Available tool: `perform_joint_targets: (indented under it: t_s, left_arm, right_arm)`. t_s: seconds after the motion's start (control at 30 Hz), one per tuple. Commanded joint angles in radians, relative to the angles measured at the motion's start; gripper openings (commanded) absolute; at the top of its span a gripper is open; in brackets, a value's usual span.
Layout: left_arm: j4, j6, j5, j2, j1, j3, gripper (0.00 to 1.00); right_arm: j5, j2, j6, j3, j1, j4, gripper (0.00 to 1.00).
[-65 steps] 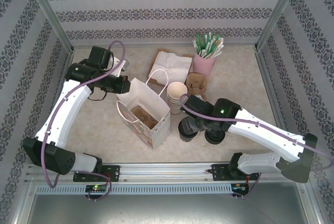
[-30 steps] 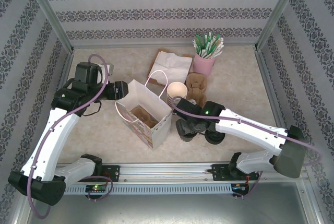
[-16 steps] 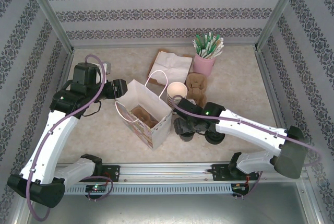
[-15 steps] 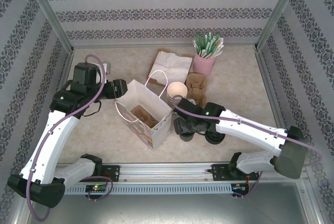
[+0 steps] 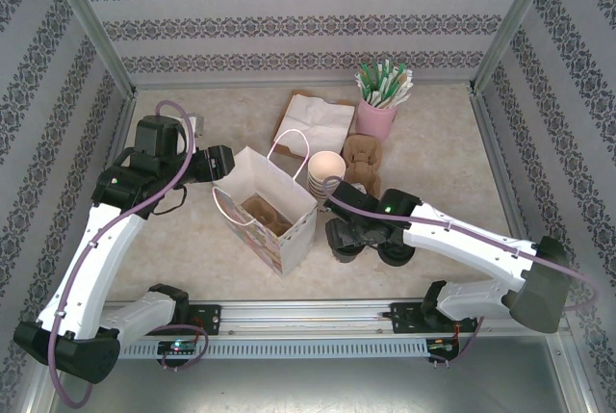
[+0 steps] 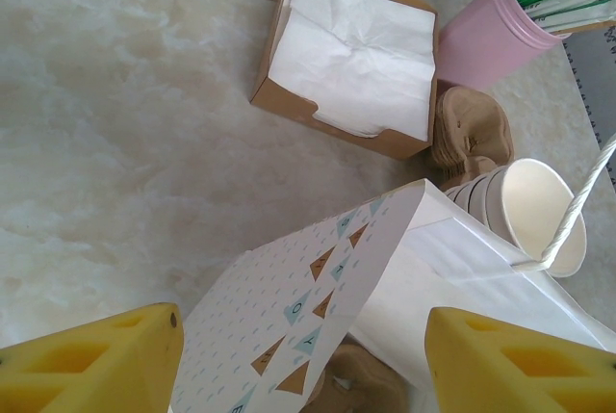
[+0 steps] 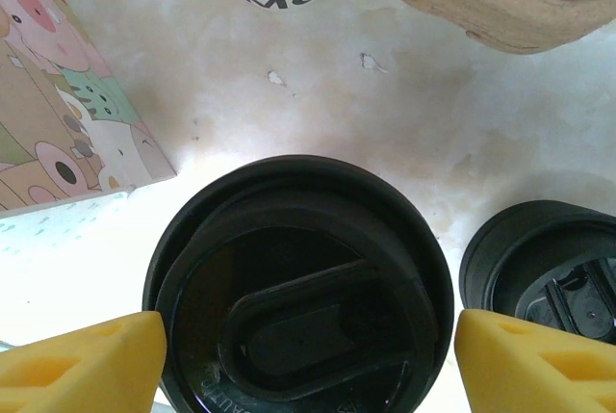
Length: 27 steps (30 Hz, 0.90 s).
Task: Pack the takeout coffee
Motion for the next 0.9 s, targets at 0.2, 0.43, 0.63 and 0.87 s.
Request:
perform_joint_targets:
  t_s: [0.2,0.43,0.63,0.87]
  left_arm:
    - [0.031,-0.014,-0.017,-0.014,-0.01,-0.005,0.68]
    - [0.033,-0.013,-0.021,-0.012,-0.009,-0.005,0.68]
    - [0.032,-0.013,-0.023,-0.012,-0.01,-0.004,0.68]
    - [0.031,-0.015,-0.022,-0.012,-0.009,-0.006,0.67]
  right_arm:
    - [0.004,-0.01,-0.005,0.011,-0.005,-0.026,0.81]
    - [0.016,-0.049,0.005,0.013,-0.004,-0.026,0.82]
    - [0.02,-0.063,0.004,0.011,-0.004,-0.017,0.84]
    - [0.005,-0.01,-0.001,0.008,0.0,-0.003,0.86]
